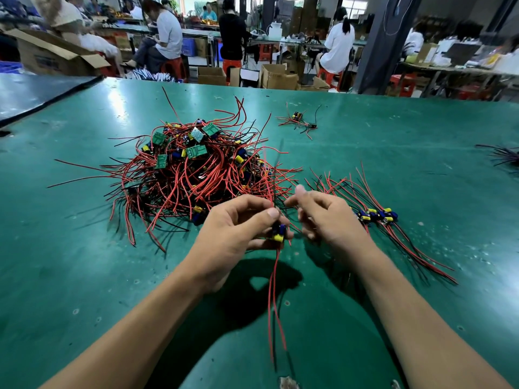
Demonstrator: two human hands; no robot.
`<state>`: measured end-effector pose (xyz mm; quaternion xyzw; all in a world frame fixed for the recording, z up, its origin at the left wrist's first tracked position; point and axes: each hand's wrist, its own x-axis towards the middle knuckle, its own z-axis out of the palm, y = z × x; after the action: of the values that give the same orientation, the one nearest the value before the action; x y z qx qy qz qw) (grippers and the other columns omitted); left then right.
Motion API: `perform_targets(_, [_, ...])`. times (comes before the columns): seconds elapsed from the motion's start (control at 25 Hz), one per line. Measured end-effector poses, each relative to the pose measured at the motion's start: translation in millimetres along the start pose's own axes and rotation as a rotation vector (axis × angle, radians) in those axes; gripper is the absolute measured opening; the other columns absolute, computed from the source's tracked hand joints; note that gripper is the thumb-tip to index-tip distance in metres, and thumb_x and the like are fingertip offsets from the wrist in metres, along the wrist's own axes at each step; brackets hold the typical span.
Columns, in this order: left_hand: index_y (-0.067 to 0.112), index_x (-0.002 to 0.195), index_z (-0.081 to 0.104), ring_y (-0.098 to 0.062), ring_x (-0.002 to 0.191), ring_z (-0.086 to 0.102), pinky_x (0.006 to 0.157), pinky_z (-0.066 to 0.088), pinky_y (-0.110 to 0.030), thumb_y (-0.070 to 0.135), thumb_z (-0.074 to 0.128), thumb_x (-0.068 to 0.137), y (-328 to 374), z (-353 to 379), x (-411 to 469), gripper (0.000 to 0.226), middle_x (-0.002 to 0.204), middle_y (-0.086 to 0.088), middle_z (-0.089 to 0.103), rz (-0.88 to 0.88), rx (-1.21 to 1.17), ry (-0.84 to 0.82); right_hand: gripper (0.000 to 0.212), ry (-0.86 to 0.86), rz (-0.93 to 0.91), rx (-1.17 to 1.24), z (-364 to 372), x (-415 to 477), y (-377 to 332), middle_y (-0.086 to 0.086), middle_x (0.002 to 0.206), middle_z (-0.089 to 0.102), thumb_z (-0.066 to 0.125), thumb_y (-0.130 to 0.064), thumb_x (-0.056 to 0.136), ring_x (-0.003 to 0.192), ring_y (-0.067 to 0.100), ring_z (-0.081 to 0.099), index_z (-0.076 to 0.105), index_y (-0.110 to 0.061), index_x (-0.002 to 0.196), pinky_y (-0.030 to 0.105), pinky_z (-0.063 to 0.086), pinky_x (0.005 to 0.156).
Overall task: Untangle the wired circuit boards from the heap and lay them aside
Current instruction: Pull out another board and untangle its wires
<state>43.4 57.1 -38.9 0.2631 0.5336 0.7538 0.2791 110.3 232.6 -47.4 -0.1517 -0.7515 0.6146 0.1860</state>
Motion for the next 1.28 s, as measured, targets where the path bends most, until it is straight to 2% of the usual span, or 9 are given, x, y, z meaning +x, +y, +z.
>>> perform_targets(0.08, [0.004,0.097,0.059,-0.028,0.081,0.074,0.067,0.058,-0.029,0.016,0.064,0.083,2,1,1,0.019,0.091,-0.018,0.075,0.075,-0.024,0.037,0.016,0.073,-0.216,-0.382,5,-2,6,-0.010,0.060,0.060,0.072,-0.030,0.092,0.052,0.000,0.048,0.072,-0.021,0.078,0.021,0.040,0.054])
perform_targets(0.16, [0.004,0.096,0.059,-0.026,0.084,0.072,0.075,0.059,-0.030,0.017,0.064,0.083,4,2,1,0.019,0.093,-0.018,0.075,0.146,-0.026,0.090,0.018,-0.017,-0.267,-0.386,12,-7,9,-0.012,0.059,0.056,0.082,-0.020,0.083,0.054,0.000,0.044,0.068,-0.026,0.074,0.022,0.038,0.056])
perform_targets(0.36, [0.007,0.094,0.059,-0.026,0.087,0.071,0.087,0.057,-0.036,0.011,0.062,0.089,7,2,4,0.007,0.091,-0.015,0.075,0.181,-0.053,0.255,0.038,-0.015,-0.473,-0.391,33,-17,7,-0.013,0.058,0.045,0.077,-0.052,0.076,0.054,0.004,0.040,0.056,-0.022,0.067,0.016,0.029,0.053])
perform_targets(0.56, [0.012,0.081,0.062,-0.023,0.087,0.071,0.085,0.054,-0.038,0.016,0.068,0.075,13,1,4,0.010,0.095,-0.013,0.076,0.142,-0.169,0.305,0.038,0.150,-0.538,-0.346,32,-18,1,-0.008,0.060,0.047,0.057,-0.040,0.099,0.056,0.004,0.042,0.055,-0.017,0.069,0.020,0.031,0.055])
perform_targets(0.76, [0.014,0.081,0.071,-0.026,0.085,0.073,0.076,0.058,-0.031,0.015,0.071,0.067,8,0,4,0.013,0.095,-0.015,0.075,0.125,-0.188,0.205,0.027,0.016,-0.153,0.451,29,-13,-13,0.000,0.057,0.044,0.061,-0.028,0.089,0.042,0.010,0.033,0.060,-0.020,0.064,0.021,0.022,0.041])
perform_targets(0.88, [0.009,0.088,0.070,-0.026,0.069,0.072,0.067,0.058,-0.030,0.014,0.072,0.067,0,-2,4,0.022,0.088,-0.017,0.074,0.017,-0.135,0.119,0.025,-0.194,0.025,0.727,15,-13,-19,-0.002,0.061,0.038,0.065,-0.036,0.084,0.043,0.008,0.029,0.060,-0.020,0.065,0.028,0.013,0.049])
perform_targets(1.08, [0.010,0.080,0.075,-0.025,0.054,0.067,0.053,0.056,-0.030,0.029,0.064,0.082,-6,1,4,0.023,0.072,-0.015,0.070,-0.221,-0.129,-0.074,0.031,-0.428,0.161,0.641,9,-19,-18,0.001,0.053,0.028,0.065,-0.033,0.079,0.050,0.020,0.015,0.048,-0.014,0.061,0.043,0.005,0.060])
perform_targets(1.2, [0.009,0.085,0.078,-0.024,0.062,0.071,0.058,0.058,-0.031,0.040,0.060,0.088,-3,0,3,0.037,0.076,-0.014,0.072,-0.295,-0.124,-0.198,0.034,-0.422,0.285,0.546,9,-19,-15,0.013,0.068,0.014,0.075,-0.028,0.068,0.070,0.034,-0.002,0.045,-0.013,0.063,0.048,-0.003,0.072])
perform_targets(1.28, [0.010,0.087,0.078,-0.024,0.067,0.073,0.061,0.058,-0.030,0.047,0.066,0.083,-4,1,1,0.039,0.080,-0.013,0.073,-0.305,-0.101,-0.224,0.026,-0.441,0.328,0.500,6,-18,-14,0.009,0.064,0.024,0.072,-0.024,0.067,0.067,0.033,0.000,0.048,-0.015,0.061,0.048,-0.001,0.074])
